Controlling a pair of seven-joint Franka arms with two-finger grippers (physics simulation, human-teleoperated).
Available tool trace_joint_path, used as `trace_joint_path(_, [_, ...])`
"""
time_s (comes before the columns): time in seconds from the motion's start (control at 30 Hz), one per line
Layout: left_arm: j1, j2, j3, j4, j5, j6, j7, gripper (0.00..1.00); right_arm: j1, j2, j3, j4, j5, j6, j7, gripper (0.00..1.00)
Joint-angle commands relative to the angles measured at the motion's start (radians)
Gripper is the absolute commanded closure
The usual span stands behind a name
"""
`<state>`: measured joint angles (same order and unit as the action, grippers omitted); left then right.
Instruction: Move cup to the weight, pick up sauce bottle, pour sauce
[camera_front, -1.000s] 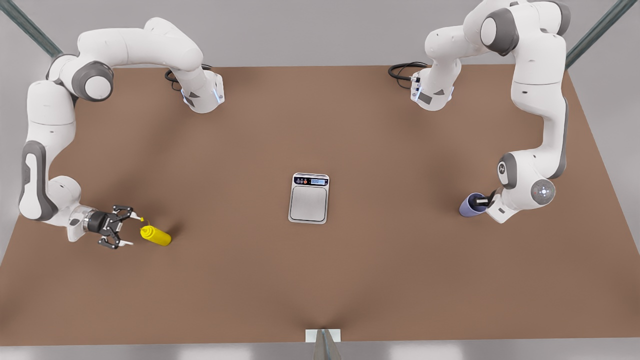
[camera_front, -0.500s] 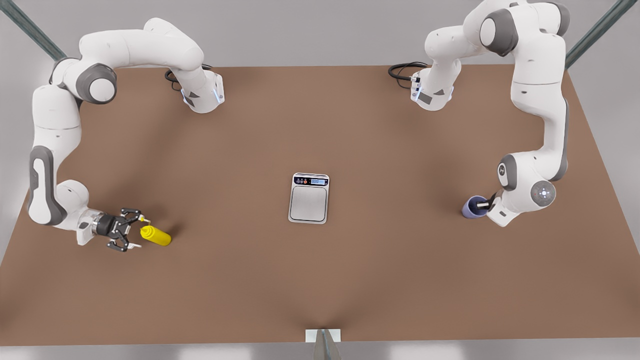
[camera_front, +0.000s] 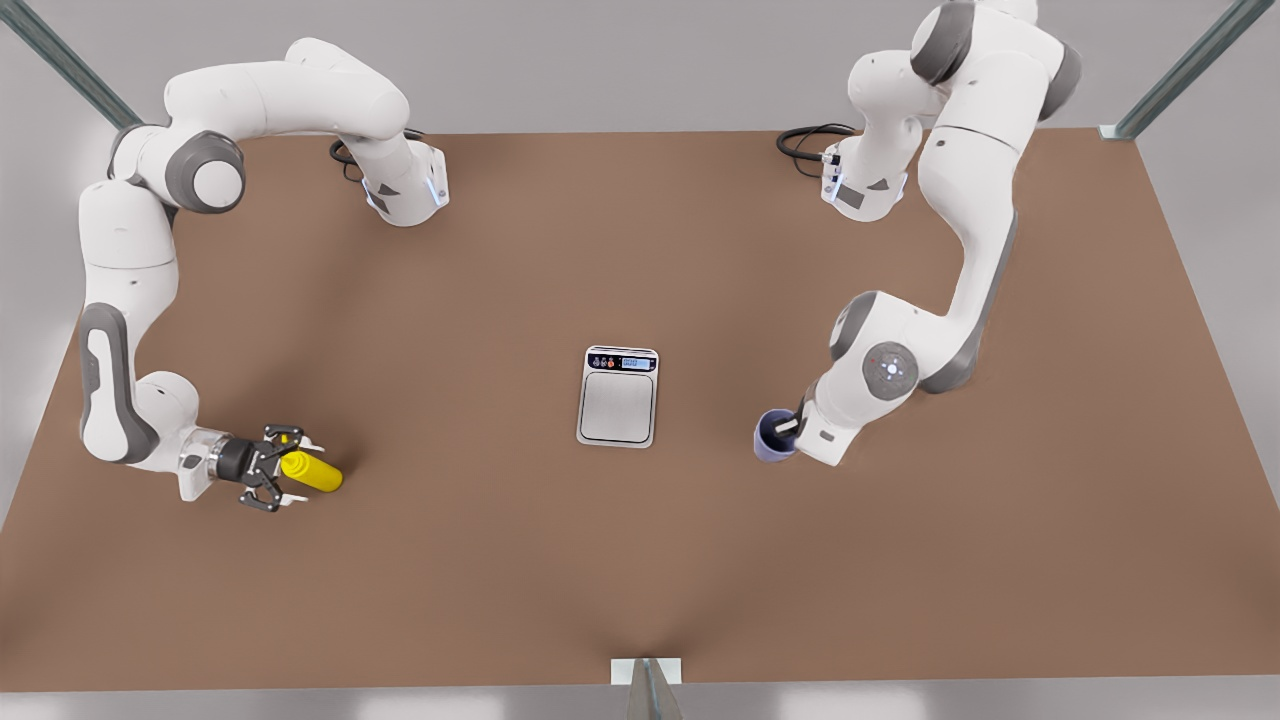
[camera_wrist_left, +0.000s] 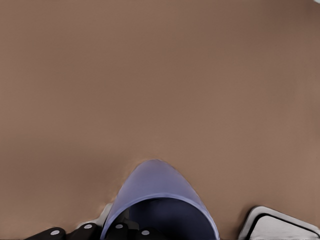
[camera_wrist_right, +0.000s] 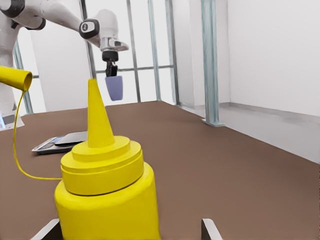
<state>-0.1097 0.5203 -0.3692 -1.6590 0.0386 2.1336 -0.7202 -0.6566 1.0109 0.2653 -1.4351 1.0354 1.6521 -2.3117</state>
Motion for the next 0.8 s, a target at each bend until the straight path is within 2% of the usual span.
trace_joint_path(0.0, [-0.010,0.012,0.000,0.010,-0.054,0.003,-0.013,0.79,0.000,0.000,0.000,0.001,0.000,0.000,0.000,0.00])
trace_joint_path(0.07, [-0.106,0.038,0.001,0.042,-0.055,0.006,-0.051,0.79,0.011,-0.002,0.000,-0.001,0.003,0.000,0.000,0.00])
trace_joint_path(0.1, [-0.146,0.038,0.003,0.042,-0.055,0.015,-0.062,0.79,0.014,0.000,-0.001,-0.001,0.003,0.000,0.000,0.06])
trace_joint_path(0.17, [-0.203,0.058,0.003,0.042,-0.054,0.043,-0.127,0.79,0.014,0.000,-0.001,-0.001,0.003,0.003,-0.001,0.28])
trace_joint_path(0.2, [-0.225,0.067,0.003,0.044,-0.055,0.060,-0.136,0.79,0.014,-0.002,-0.001,-0.001,0.002,0.020,-0.003,0.43])
trace_joint_path(0.3, [-0.266,0.133,-0.002,0.150,-0.052,0.091,-0.199,0.79,0.020,-0.002,-0.001,-0.001,0.000,0.021,0.008,0.49])
trace_joint_path(0.63, [-0.304,0.192,-0.005,0.150,-0.040,0.109,-0.194,0.79,0.029,-0.011,-0.001,-0.004,-0.008,0.023,0.040,0.54])
trace_joint_path(0.77, [-0.304,0.198,-0.019,0.150,-0.043,0.137,-0.200,0.79,0.078,-0.130,0.017,0.054,-0.097,0.017,0.259,0.54])
